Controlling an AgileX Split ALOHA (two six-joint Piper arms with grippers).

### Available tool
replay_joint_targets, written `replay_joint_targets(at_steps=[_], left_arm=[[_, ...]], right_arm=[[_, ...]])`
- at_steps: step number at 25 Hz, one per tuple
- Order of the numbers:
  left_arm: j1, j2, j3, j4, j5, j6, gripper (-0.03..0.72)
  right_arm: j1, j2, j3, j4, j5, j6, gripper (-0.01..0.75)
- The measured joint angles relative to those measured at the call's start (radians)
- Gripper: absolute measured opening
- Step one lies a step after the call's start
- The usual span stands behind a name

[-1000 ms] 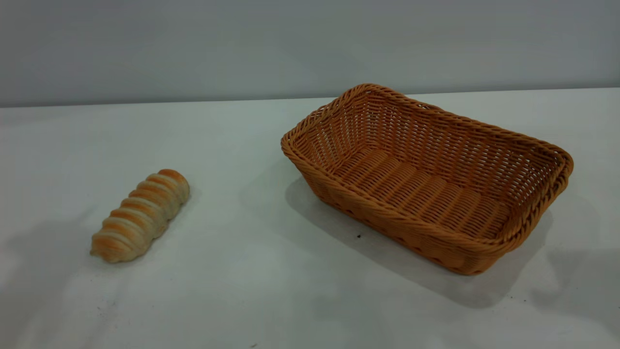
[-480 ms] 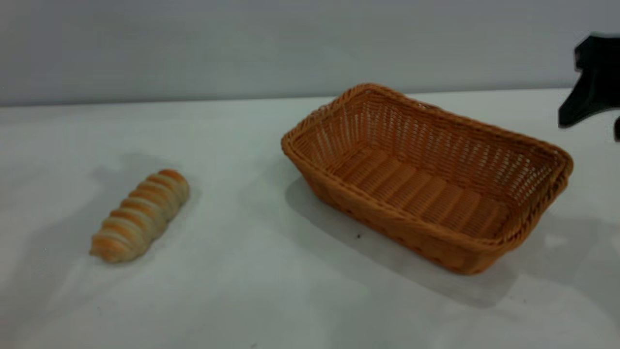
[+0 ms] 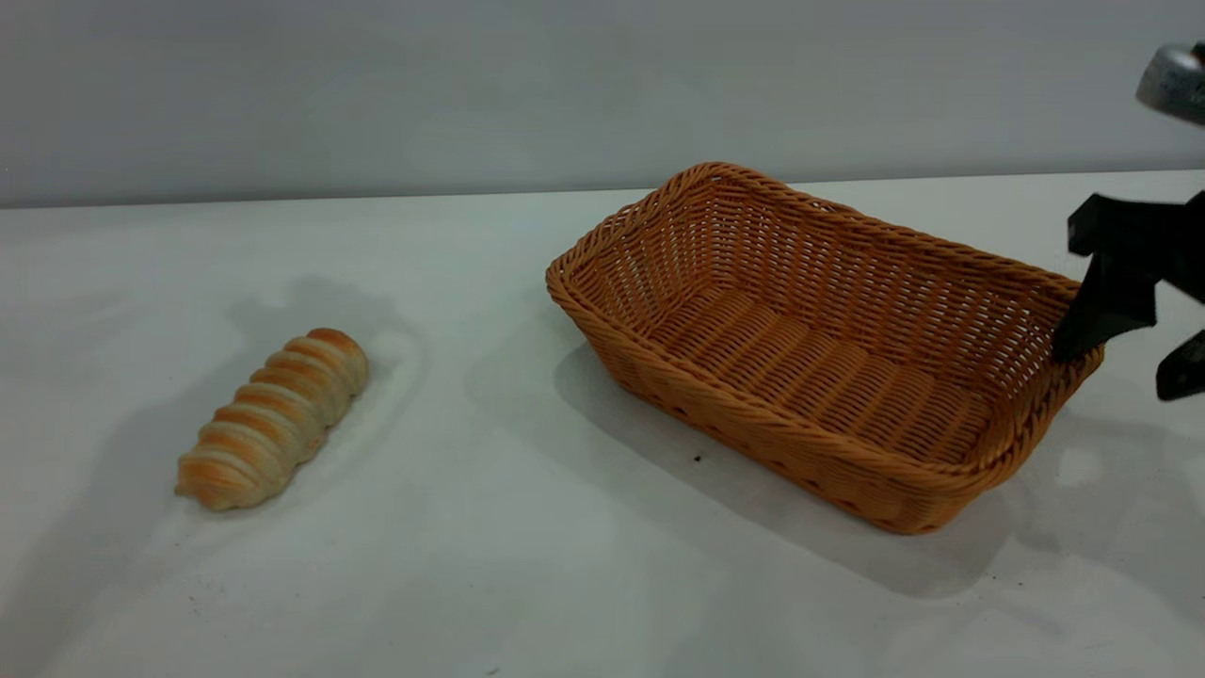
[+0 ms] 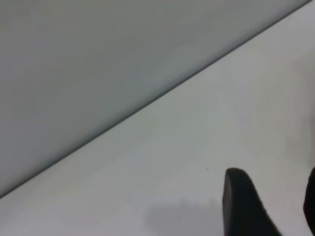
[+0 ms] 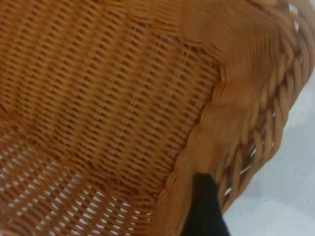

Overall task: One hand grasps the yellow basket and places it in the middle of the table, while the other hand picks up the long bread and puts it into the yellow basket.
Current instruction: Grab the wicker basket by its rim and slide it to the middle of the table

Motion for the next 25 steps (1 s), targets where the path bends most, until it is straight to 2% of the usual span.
replay_joint_targets(at_steps=[9, 25], left_arm=[[0.000, 0.027, 0.000, -0.001, -0.012, 0.002, 0.363], [0.000, 0.027, 0.000, -0.001, -0.020, 0.009, 0.343]], right_arm=[[0.000, 0.058, -0.007, 0.102, 0.000, -0.068, 0.568], [0.008, 0.245, -0.089, 0.457, 0.091, -0.394, 0.553]])
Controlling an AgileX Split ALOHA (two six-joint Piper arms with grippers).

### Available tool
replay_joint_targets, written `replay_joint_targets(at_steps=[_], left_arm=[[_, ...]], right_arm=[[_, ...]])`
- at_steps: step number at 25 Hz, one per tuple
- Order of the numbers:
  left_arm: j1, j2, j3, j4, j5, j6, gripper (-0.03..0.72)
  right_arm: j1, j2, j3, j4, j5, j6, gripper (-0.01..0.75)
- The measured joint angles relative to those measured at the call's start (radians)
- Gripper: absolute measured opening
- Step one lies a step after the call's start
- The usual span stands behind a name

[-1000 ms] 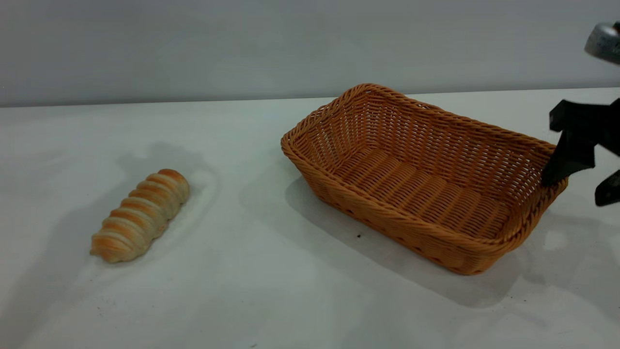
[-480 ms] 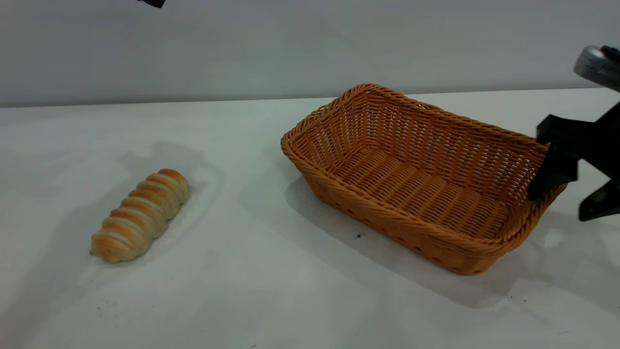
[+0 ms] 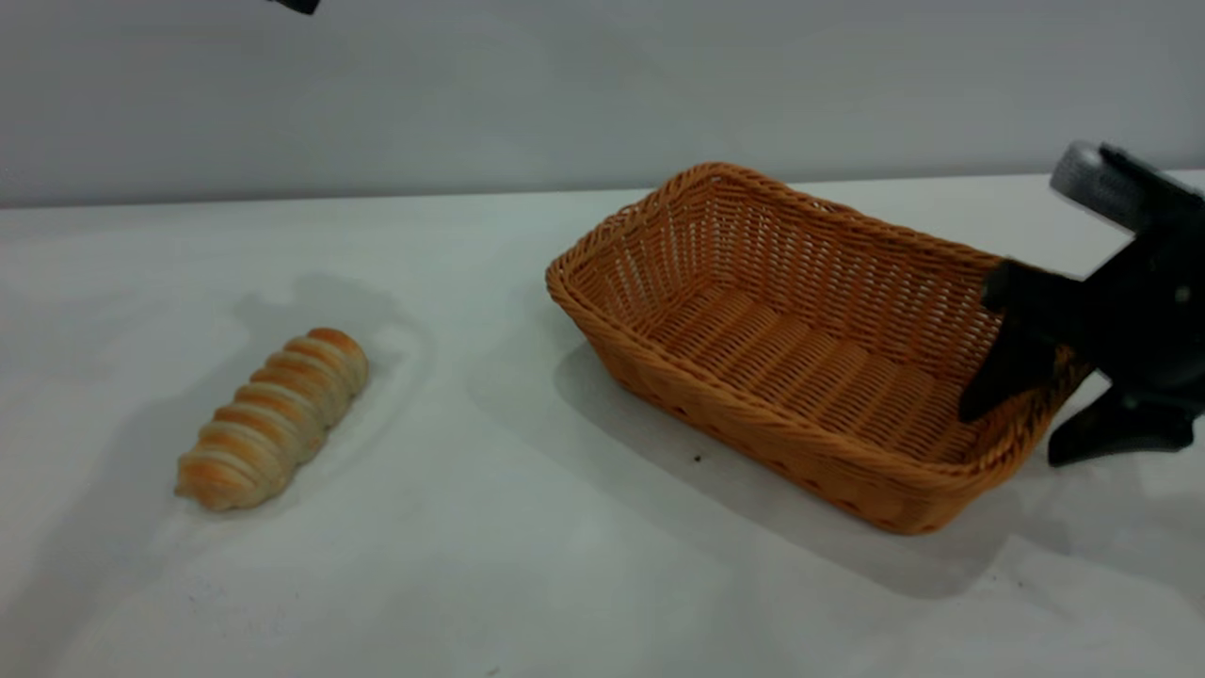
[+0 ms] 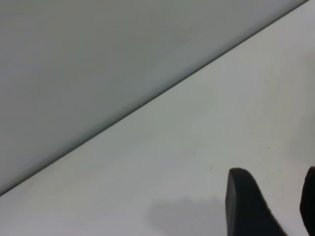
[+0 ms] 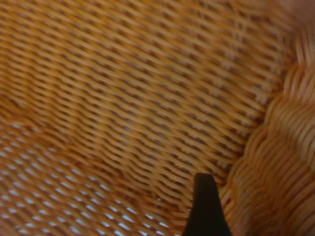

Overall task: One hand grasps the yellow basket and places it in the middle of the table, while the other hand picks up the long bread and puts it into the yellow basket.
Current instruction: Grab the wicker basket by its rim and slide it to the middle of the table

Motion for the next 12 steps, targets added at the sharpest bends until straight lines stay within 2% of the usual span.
replay_joint_targets(at_steps=[3, 5, 7, 10, 12], left_arm=[[0.000, 0.000, 0.000, 0.000, 0.000, 0.000, 0.343], [0.000, 0.000, 0.000, 0.000, -0.001, 0.000, 0.343], [0.000, 0.000, 0.000, 0.000, -0.001, 0.000, 0.343], [0.000, 0.000, 0.000, 0.000, -0.001, 0.000, 0.343], [0.000, 0.000, 0.000, 0.000, -0.001, 0.000, 0.343]], right_arm=[[0.000, 0.034, 0.000, 0.060, 0.010, -0.055, 0.522], [0.000, 0.041, -0.002, 0.098, 0.019, -0.090, 0.464], [0.000, 0.041, -0.005, 0.134, 0.030, -0.129, 0.358], [0.000, 0.043, -0.005, 0.200, 0.026, -0.174, 0.141], [0.000, 0.043, -0.007, 0.227, 0.039, -0.231, 0.056]])
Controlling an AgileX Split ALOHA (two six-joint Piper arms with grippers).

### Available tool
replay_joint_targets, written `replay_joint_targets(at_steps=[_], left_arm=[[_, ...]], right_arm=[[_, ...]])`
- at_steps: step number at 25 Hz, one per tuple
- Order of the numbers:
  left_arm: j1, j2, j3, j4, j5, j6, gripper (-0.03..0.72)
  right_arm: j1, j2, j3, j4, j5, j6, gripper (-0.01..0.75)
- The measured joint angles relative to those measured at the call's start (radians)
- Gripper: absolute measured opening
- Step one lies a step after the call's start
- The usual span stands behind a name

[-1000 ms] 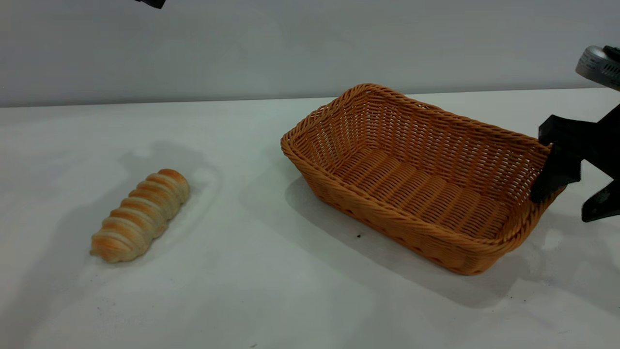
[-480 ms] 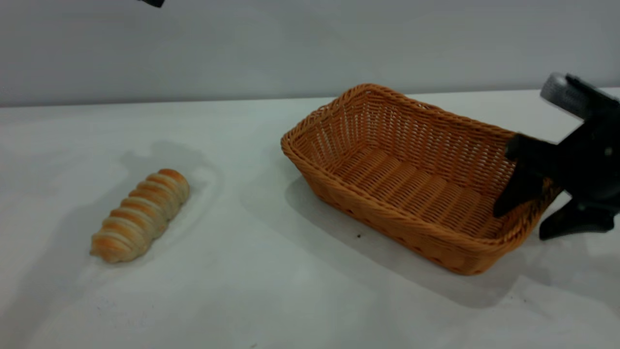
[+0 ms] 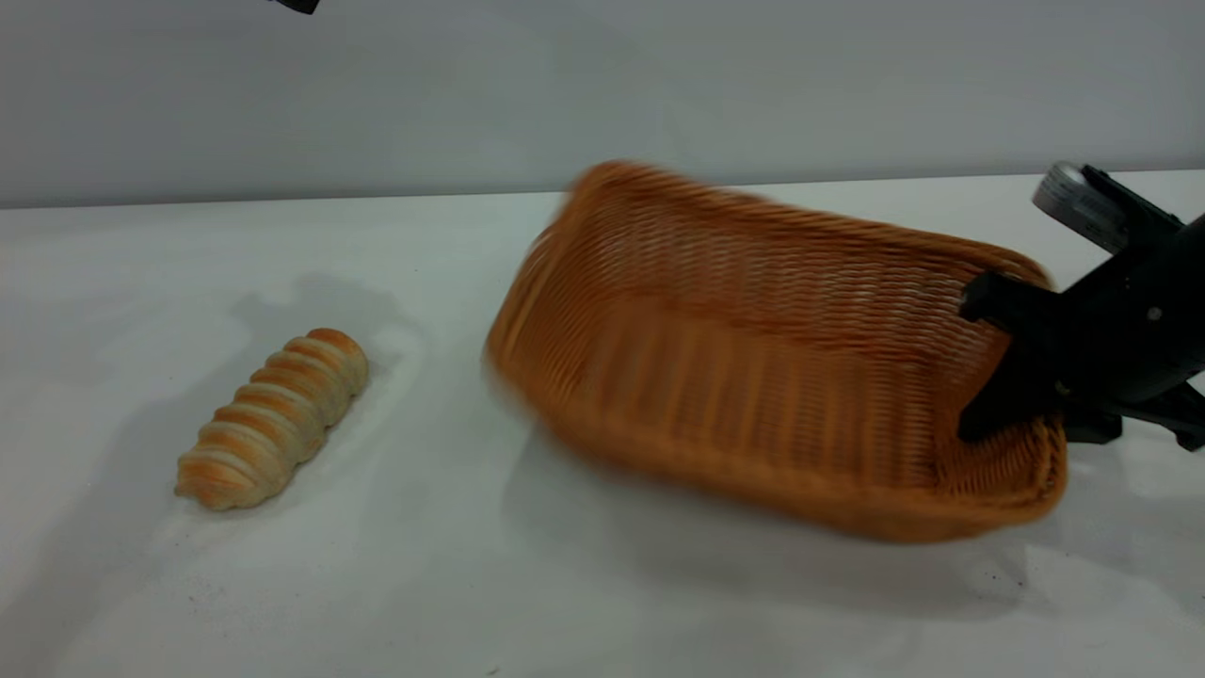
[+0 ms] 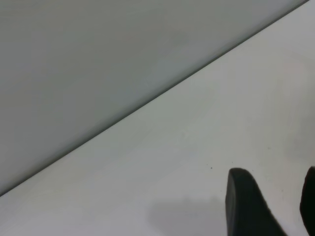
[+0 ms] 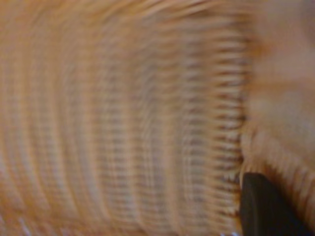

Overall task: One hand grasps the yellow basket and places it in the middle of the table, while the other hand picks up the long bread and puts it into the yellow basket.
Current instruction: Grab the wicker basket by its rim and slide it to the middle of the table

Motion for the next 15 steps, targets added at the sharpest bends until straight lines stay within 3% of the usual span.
replay_joint_targets(at_steps=[7, 15], left_arm=[[0.000, 0.000, 0.000, 0.000, 0.002, 0.000, 0.343], [0.000, 0.000, 0.000, 0.000, 0.002, 0.000, 0.343]], right_arm=[[0.001, -0.001, -0.025, 0.025, 0.041, -0.102, 0.048], [0.008, -0.075, -0.093, -0.139, 0.119, -0.035, 0.047]])
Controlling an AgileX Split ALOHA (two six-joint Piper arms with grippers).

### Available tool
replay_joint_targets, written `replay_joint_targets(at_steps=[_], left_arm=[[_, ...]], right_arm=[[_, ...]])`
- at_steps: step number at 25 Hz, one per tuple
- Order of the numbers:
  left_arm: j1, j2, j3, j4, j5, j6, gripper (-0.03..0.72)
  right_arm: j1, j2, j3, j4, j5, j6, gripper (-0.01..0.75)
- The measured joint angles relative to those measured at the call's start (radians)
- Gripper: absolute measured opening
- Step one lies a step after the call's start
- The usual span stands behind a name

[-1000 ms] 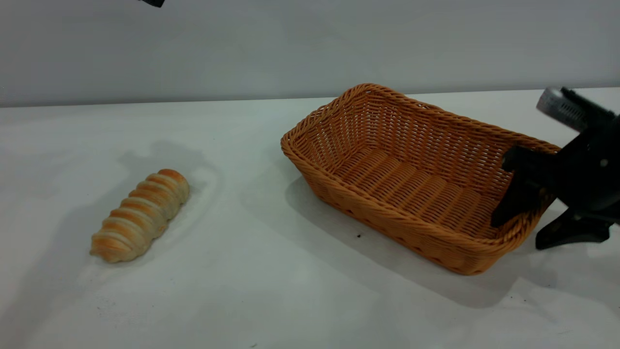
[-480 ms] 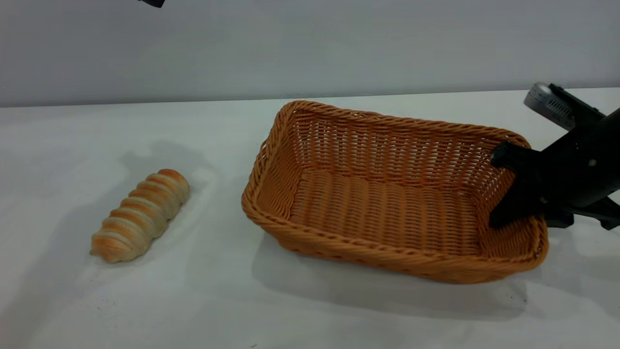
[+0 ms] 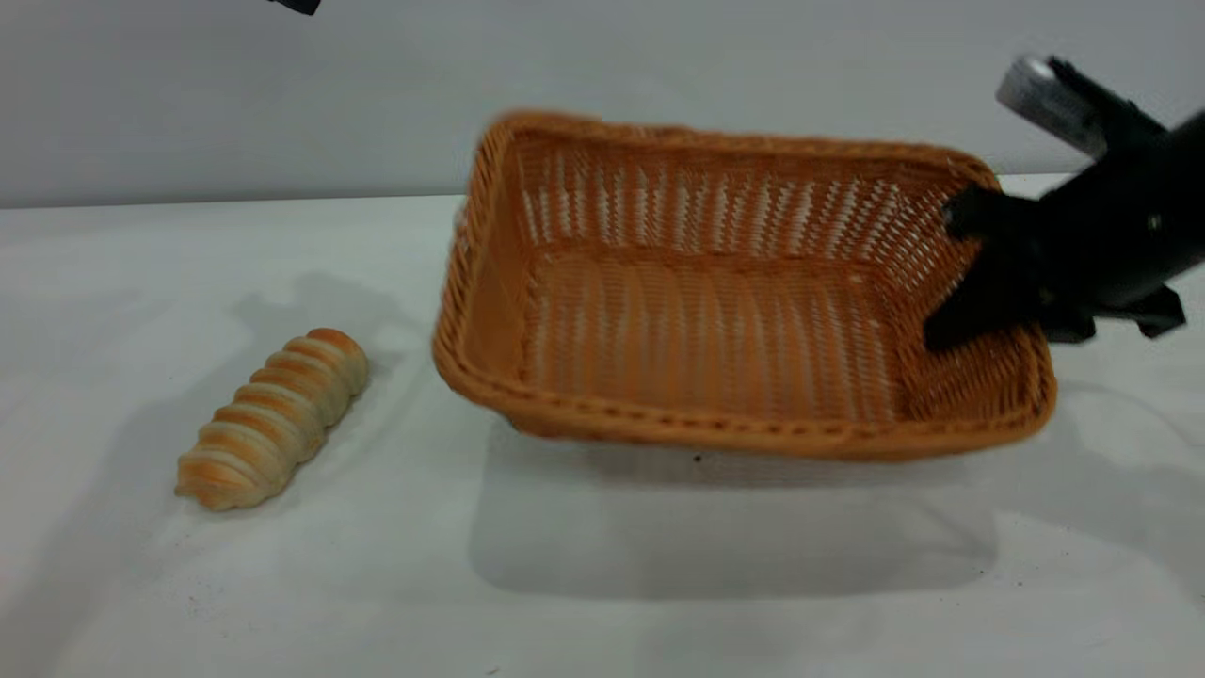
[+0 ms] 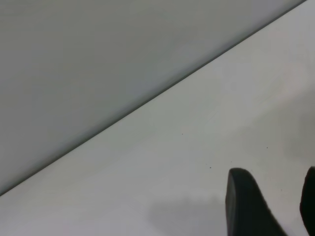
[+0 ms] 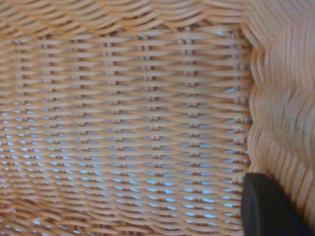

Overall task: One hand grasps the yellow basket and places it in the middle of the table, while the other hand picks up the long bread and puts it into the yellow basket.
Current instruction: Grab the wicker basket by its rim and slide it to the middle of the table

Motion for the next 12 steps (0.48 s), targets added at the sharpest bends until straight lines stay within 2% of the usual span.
replay_joint_targets(at_steps=[8, 12], left_arm=[[0.000, 0.000, 0.000, 0.001, 0.016, 0.000, 0.343], [0.000, 0.000, 0.000, 0.001, 0.021, -0.002, 0.343]], right_arm=[[0.152, 0.012, -0.095, -0.125, -0.013, 0.190, 0.047], [0.181, 0.070, -0.120, -0.147, -0.017, 0.286, 0.047]])
